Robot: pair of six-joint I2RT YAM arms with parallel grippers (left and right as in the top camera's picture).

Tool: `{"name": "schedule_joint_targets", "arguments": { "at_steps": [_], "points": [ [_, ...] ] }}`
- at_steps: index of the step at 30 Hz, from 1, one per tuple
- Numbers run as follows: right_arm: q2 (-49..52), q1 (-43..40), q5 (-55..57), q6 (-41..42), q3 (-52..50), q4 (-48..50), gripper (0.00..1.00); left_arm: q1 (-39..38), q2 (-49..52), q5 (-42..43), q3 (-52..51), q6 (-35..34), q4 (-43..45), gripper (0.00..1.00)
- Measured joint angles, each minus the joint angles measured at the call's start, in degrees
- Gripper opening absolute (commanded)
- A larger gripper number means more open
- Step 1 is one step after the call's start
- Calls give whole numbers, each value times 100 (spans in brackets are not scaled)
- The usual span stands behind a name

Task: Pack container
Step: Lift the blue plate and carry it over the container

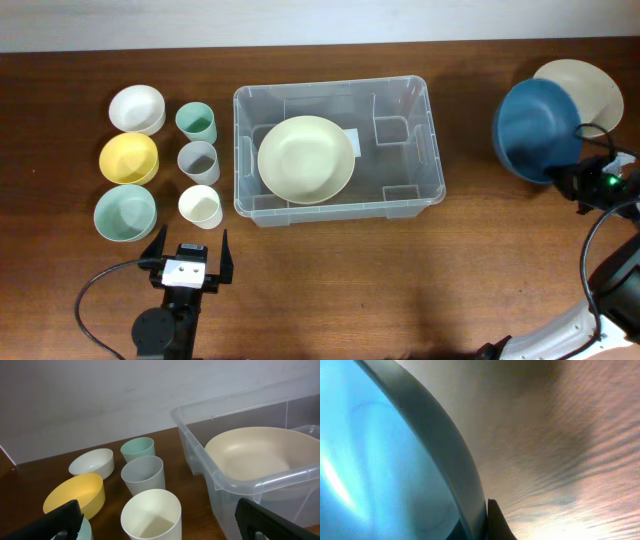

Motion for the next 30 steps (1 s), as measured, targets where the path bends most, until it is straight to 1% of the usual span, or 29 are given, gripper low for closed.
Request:
{"name": "schedule_joint_targets", "arguments": {
  "at_steps": [4, 9, 13, 18, 21, 25, 30],
  "points": [
    [-514, 28, -522, 7, -15, -87, 4, 0, 0, -2, 0, 0, 0, 100],
    [-1738, 372, -785, 11, -13, -234, 3, 0, -2, -2, 0, 0, 0, 100],
    [-2774, 1130, -638, 199, -13, -238, 4, 0, 0, 0, 0, 0, 0, 100],
    [-3560, 2516, 221, 535, -13, -240, 4, 0, 0, 0, 0, 0, 0, 100],
    [-3650, 3488, 960, 750, -13, -243, 4, 0, 0, 0, 0, 0, 0, 100],
    [-3425, 4642, 2017, 1078, -13, -184, 4, 0, 0, 0, 0, 0, 0, 100],
    [-2887, 5521, 2730, 1368, -13, 98, 4, 0, 0, 0, 0, 0, 0, 100]
  ]
}}
